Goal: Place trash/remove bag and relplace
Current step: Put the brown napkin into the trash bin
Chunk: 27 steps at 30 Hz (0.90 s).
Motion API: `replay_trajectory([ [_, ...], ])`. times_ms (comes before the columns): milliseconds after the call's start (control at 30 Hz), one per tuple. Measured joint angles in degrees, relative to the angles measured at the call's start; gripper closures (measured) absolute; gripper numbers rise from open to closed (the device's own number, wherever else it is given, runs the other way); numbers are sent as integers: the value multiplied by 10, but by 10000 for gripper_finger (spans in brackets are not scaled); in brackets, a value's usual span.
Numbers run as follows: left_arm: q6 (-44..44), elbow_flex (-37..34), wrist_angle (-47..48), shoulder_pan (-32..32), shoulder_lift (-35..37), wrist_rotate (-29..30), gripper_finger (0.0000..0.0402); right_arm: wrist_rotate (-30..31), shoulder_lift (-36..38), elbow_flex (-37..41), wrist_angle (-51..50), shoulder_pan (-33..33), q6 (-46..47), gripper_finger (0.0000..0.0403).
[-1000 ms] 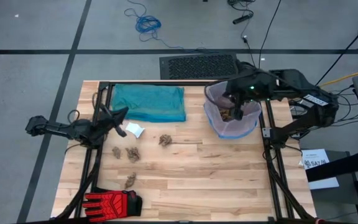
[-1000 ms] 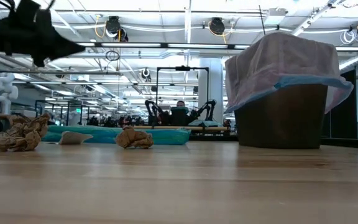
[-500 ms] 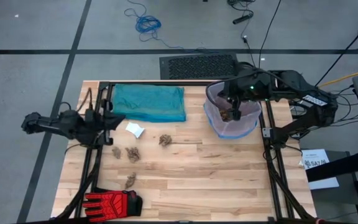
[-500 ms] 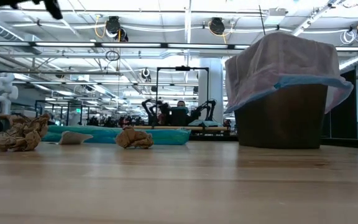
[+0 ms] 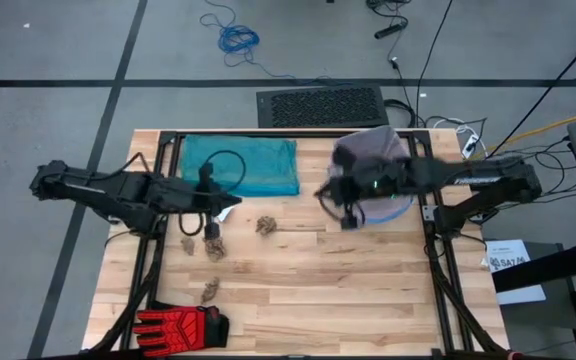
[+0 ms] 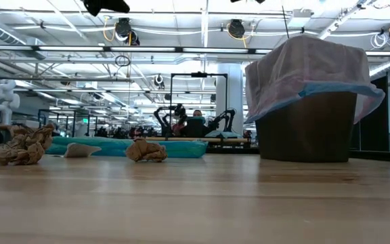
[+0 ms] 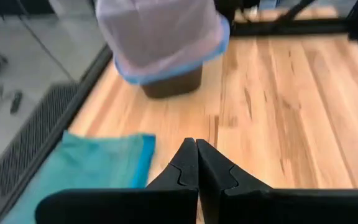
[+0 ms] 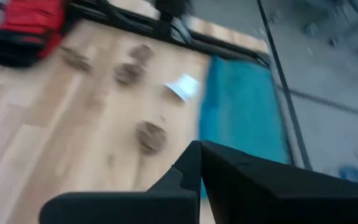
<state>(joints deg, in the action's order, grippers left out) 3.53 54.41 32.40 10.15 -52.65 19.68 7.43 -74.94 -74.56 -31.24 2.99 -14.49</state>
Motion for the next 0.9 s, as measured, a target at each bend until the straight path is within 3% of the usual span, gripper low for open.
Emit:
replay_trajectory([
  [133,33,19,49,4,-37,0,401,16,14,131,188,56,13,403],
  [333,76,19,93,12,-79,0,401,158,16,308,418,140,48,403],
  [500,78,19,75,11,-128,-19,401,213,17,404,553,204,101,403],
  [667,51,19,49,11,-208,-30,387,305,17,435,591,288,124,403],
  [767,51,19,43,6,-262,-30,357,359,17,435,590,327,123,403],
  [900,51,18,35,-1,-324,-25,306,385,17,435,590,353,123,403],
])
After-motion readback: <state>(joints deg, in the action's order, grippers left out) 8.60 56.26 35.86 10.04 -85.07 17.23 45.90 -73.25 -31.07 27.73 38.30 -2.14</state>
